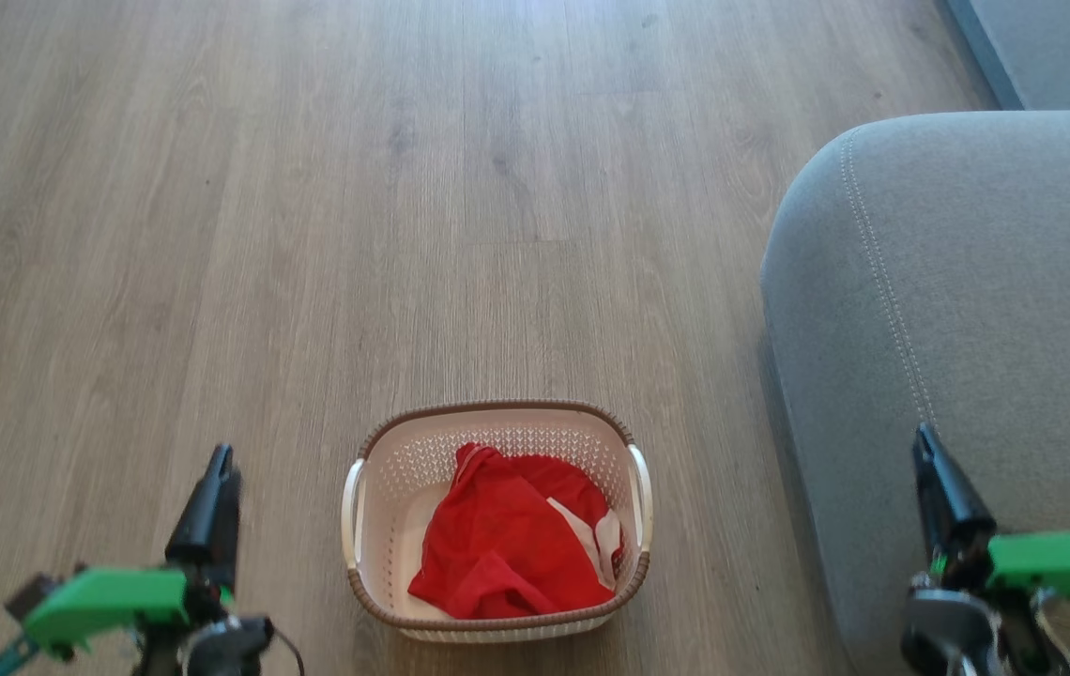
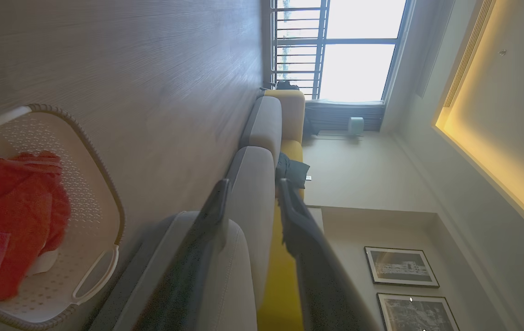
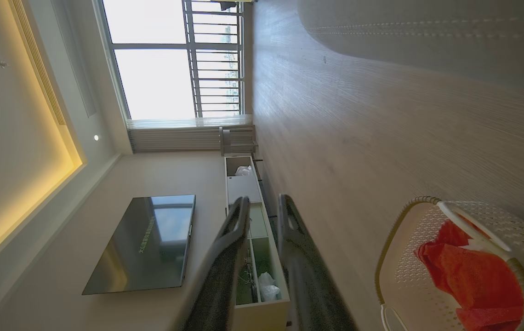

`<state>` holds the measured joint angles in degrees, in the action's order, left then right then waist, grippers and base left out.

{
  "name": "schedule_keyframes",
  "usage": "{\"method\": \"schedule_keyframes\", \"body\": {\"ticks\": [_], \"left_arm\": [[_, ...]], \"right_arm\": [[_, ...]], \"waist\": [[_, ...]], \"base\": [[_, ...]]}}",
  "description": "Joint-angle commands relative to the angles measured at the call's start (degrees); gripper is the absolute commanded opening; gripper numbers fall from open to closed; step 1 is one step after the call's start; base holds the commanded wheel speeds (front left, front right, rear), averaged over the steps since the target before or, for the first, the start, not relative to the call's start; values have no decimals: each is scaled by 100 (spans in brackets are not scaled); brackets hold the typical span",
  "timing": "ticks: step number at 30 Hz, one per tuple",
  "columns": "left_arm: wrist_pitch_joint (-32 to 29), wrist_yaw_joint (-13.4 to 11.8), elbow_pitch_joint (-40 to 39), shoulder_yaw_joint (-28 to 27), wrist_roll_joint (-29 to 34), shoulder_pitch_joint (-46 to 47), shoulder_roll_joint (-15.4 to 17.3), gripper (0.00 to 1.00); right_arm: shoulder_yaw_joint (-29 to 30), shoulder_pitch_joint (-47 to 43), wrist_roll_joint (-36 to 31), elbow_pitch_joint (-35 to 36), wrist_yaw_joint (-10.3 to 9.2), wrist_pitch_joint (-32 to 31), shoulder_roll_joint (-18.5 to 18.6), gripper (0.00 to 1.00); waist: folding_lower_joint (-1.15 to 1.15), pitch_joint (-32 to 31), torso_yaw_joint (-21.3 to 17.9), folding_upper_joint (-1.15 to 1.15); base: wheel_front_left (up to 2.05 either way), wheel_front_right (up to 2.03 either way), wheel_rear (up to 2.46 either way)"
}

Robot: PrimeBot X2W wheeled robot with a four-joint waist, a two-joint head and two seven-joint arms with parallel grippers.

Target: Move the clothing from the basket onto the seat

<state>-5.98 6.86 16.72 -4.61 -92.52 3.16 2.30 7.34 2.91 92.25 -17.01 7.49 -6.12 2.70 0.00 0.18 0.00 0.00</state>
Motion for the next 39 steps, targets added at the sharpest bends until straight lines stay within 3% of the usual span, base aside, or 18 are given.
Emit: {"method": "schedule_keyframes", "body": {"ticks": [1,27,39], "left_arm": [[5,0,105,5,2,-56,-11,100],[413,12,32,-159,320,-142,-13,100],[614,18,-177,-469,540,-19,-5,100]], "right_arm": [[-15,-59,-1,-100,0,4,-5,100],[-11,-69,-386,10,0,415,-12,100],[72,123,-1395,540,0,617,-9,100]], "waist": [[0,1,0,0],[0,-27,51,0],[0,-57,93,0]], "base": [[0,0,0],[0,0,0],[0,0,0]]}}
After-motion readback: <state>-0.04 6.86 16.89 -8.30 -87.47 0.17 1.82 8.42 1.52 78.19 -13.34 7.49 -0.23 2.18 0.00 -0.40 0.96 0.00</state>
